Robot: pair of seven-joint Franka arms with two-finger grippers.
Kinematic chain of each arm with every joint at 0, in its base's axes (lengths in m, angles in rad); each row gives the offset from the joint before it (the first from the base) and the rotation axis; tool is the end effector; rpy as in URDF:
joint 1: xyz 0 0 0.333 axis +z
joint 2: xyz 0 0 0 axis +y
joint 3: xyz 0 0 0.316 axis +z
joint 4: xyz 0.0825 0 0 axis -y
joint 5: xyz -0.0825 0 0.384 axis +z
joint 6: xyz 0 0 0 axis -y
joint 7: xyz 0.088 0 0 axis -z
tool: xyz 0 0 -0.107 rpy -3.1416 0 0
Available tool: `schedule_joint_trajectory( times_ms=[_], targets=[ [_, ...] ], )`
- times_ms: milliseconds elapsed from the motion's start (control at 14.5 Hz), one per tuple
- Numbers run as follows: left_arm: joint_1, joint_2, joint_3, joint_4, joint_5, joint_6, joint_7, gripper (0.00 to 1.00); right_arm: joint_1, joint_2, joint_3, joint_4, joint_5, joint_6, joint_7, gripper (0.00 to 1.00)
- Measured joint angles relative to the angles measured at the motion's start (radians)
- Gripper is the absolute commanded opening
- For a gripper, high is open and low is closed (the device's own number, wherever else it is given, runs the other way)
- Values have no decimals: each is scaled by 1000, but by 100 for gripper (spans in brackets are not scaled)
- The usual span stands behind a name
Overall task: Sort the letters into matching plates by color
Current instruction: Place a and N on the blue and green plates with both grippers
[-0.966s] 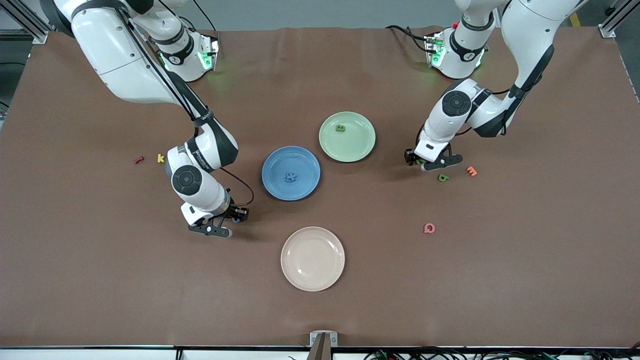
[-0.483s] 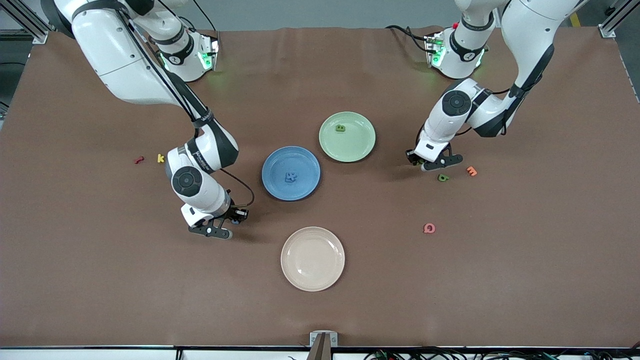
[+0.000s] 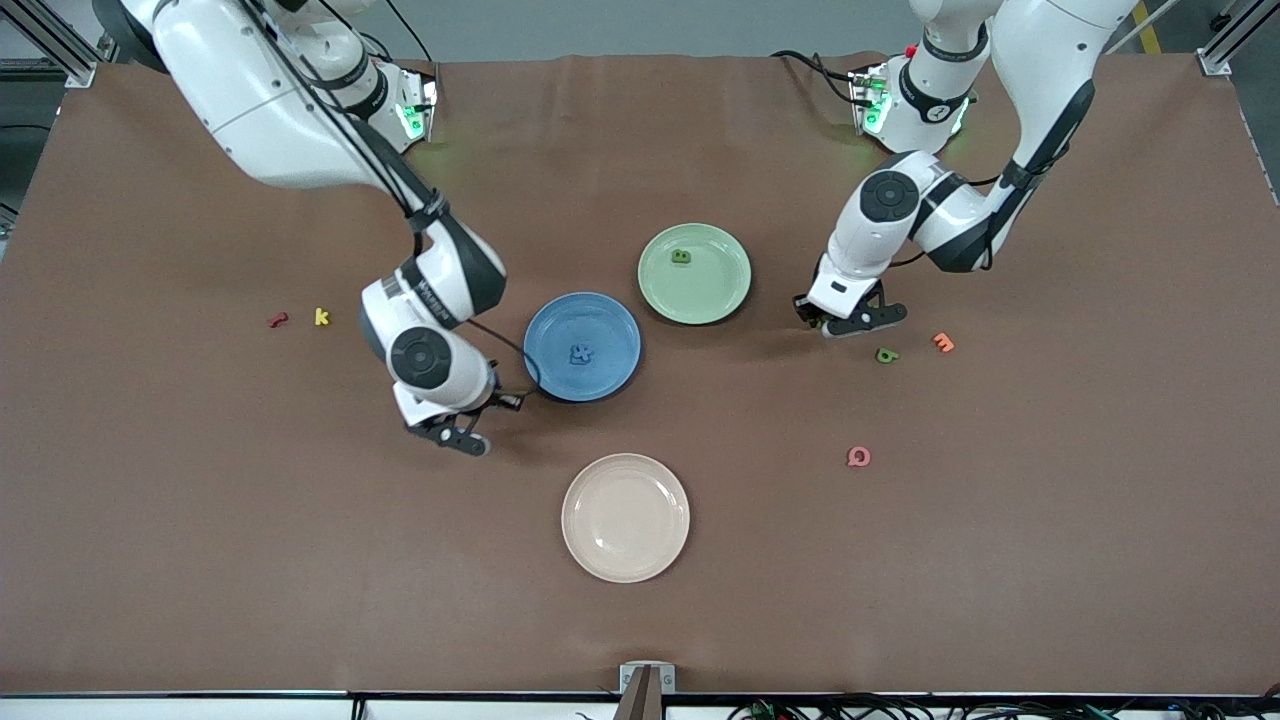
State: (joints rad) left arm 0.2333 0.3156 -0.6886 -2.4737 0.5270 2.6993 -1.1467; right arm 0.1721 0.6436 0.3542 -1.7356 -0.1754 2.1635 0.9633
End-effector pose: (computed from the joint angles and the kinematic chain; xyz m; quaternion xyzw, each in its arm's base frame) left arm 0.4094 -0.2370 0.1979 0.9927 0.1190 0.0183 0.0004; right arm 0.5726 0.3040 0.2135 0.9783 -0.1848 -0.0887 0.0285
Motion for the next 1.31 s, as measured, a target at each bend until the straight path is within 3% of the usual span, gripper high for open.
schedule_joint_trajectory(
  times_ms=[138, 276, 483, 828, 1241, 1310],
  targets=[
    [1, -2, -55, 23, -15, -39, -58, 24, 10, -20, 65, 0, 5, -24, 127, 10],
    [-1, -2, -122, 51, -61, -84, -98, 24, 21, -24, 97, -1, 7, -26, 203, 99],
    [-24, -2, -193, 90, -96, -125, -162, 24, 23, -24, 110, -4, 10, -29, 230, 100],
    [-166, 34, -199, 112, -105, -130, -281, 24, 4, -24, 104, -2, -11, -28, 178, 100],
    [-243, 90, -197, 117, -105, -132, -310, 27, -187, -24, 94, -1, -111, -14, -135, 99],
    [-246, 97, -197, 117, -105, -132, -310, 32, -218, -24, 93, -2, -114, -4, -181, 90]
  ],
)
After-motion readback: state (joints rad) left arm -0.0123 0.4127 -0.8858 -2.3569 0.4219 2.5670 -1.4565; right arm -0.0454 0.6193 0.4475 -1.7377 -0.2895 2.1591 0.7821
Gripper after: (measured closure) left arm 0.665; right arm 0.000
